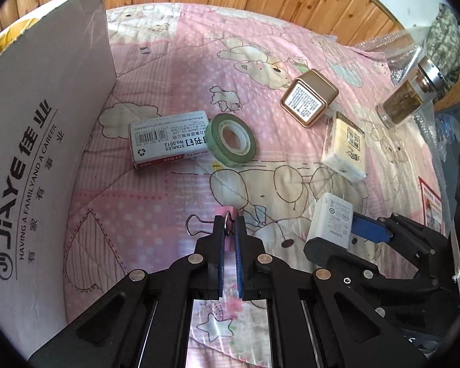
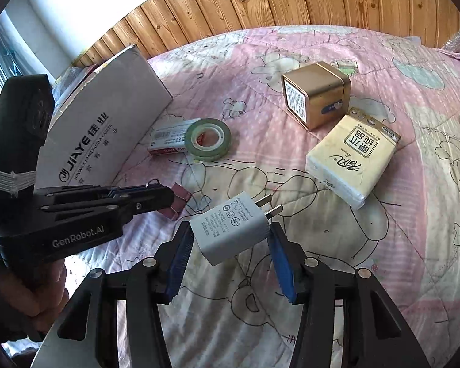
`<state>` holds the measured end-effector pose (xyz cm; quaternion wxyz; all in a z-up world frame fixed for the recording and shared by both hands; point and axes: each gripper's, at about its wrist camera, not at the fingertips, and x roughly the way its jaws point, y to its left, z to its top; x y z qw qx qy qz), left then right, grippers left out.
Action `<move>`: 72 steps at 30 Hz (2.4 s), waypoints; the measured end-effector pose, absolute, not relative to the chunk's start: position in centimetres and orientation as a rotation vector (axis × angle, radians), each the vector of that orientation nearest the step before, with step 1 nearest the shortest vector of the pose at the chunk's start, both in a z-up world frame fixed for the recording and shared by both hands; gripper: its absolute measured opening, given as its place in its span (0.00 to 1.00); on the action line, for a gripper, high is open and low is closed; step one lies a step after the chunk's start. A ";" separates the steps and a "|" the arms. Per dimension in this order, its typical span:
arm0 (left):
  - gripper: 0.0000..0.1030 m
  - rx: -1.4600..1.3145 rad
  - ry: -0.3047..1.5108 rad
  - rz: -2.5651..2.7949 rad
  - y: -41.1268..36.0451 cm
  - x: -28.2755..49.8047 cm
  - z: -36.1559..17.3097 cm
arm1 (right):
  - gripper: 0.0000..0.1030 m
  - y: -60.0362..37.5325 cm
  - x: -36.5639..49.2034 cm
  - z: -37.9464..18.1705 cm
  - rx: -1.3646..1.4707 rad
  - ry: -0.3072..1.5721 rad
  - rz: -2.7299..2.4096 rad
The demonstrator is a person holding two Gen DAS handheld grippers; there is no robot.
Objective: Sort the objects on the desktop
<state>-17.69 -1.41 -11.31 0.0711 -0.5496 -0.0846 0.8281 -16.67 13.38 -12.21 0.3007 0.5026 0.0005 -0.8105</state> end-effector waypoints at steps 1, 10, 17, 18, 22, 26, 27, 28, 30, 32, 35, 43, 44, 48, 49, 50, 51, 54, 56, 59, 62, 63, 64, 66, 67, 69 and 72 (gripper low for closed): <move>0.04 -1.649 -0.246 2.495 -1.3 -17.3 -11.0 | 0.50 13.5 -16.5 -12.1 1.335 0.004 -2.156; 0.03 -1.604 -0.212 2.542 -0.7 -13.0 -8.3 | 0.50 13.9 -13.3 -10.9 1.313 0.003 -2.173; 0.03 -1.544 -0.201 2.569 -0.2 -10.0 -6.1 | 0.50 14.3 -10.2 -9.6 1.277 0.008 -2.192; 0.03 -1.537 -0.201 2.573 -0.3 -9.5 -5.8 | 0.50 14.3 -9.7 -9.4 1.271 0.011 -2.194; 0.03 -1.512 -0.207 2.587 -0.2 -7.8 -5.0 | 0.50 14.3 -8.1 -8.6 1.250 0.019 -2.204; 0.03 -1.487 -0.214 2.594 -0.2 -5.8 -4.1 | 0.50 14.3 -6.5 -8.0 1.236 0.024 -2.212; 0.03 -1.480 -0.220 2.594 -0.2 -5.3 -4.0 | 0.50 14.3 -6.1 -8.0 1.235 0.027 -2.212; 0.02 -1.472 -0.225 2.596 -0.3 -4.8 -3.8 | 0.50 14.2 -5.6 -7.9 1.235 0.032 -2.212; 0.02 -1.458 -0.241 2.598 -0.4 -3.7 -3.5 | 0.50 14.1 -4.6 -7.7 1.230 0.043 -2.212; 0.02 -1.450 -0.254 2.597 -0.4 -2.8 -3.2 | 0.50 14.0 -3.6 -7.4 1.220 0.048 -2.213; 0.02 -1.436 -0.259 2.598 -0.6 -1.5 -2.8 | 0.50 14.0 -2.3 -6.9 1.207 0.048 -2.219; 0.02 -1.367 -0.289 2.631 -2.0 1.4 -0.6 | 0.50 13.0 0.1 -5.0 1.150 0.077 -2.226; 0.02 -1.356 -0.296 2.637 -2.3 1.7 -0.3 | 0.50 12.8 0.4 -4.8 1.143 0.080 -2.224; 0.02 -1.315 -0.331 2.662 -3.5 2.8 1.1 | 0.50 11.6 1.1 -3.9 1.119 0.097 -2.211; 0.02 -1.306 -0.339 2.668 -3.9 2.9 1.4 | 0.50 11.3 1.3 -3.6 1.111 0.102 -2.207; 0.02 -1.296 -0.348 2.675 -4.3 3.1 1.7 | 0.50 11.0 1.5 -3.4 1.102 0.108 -2.203; 0.02 -1.287 -0.359 2.681 -4.6 3.3 1.9 | 0.50 10.6 1.6 -3.1 1.095 0.116 -2.199; 0.02 -1.262 -0.385 2.700 -5.9 3.6 2.6 | 0.50 9.6 1.8 -2.1 1.072 0.133 -2.188; 0.02 -1.248 -0.403 2.709 -6.8 3.7 3.0 | 0.50 8.7 1.9 -1.4 1.054 0.148 -2.180; 0.02 -1.223 -0.427 2.724 -8.0 3.6 3.7 | 0.50 7.7 1.6 -0.4 1.034 0.154 -2.166; 0.02 -1.199 -0.452 2.738 -9.3 3.4 4.3 | 0.50 6.6 1.2 0.5 1.018 0.160 -2.155; 0.02 -1.191 -0.459 2.743 -9.7 3.3 4.5 | 0.50 6.3 0.9 0.8 1.015 0.159 -2.150; 0.02 -1.184 -0.464 2.748 -10.1 3.2 4.7 | 0.50 5.9 0.7 1.0 1.013 0.156 -2.143; 0.02 -1.171 -0.476 2.755 -11.0 3.0 5.1 | 0.50 5.2 0.3 1.4 1.010 0.153 -2.132; 0.02 -1.165 -0.481 2.761 -11.4 2.8 5.2 | 0.50 4.8 0.0 1.6 1.008 0.154 -2.125; 0.02 -1.157 -0.494 2.769 -12.3 2.5 5.5 | 0.50 4.0 -0.4 2.0 1.004 0.156 -2.113; 0.02 -1.149 -0.508 2.779 -13.5 2.0 5.7 | 0.50 2.9 -1.1 2.5 1.000 0.162 -2.095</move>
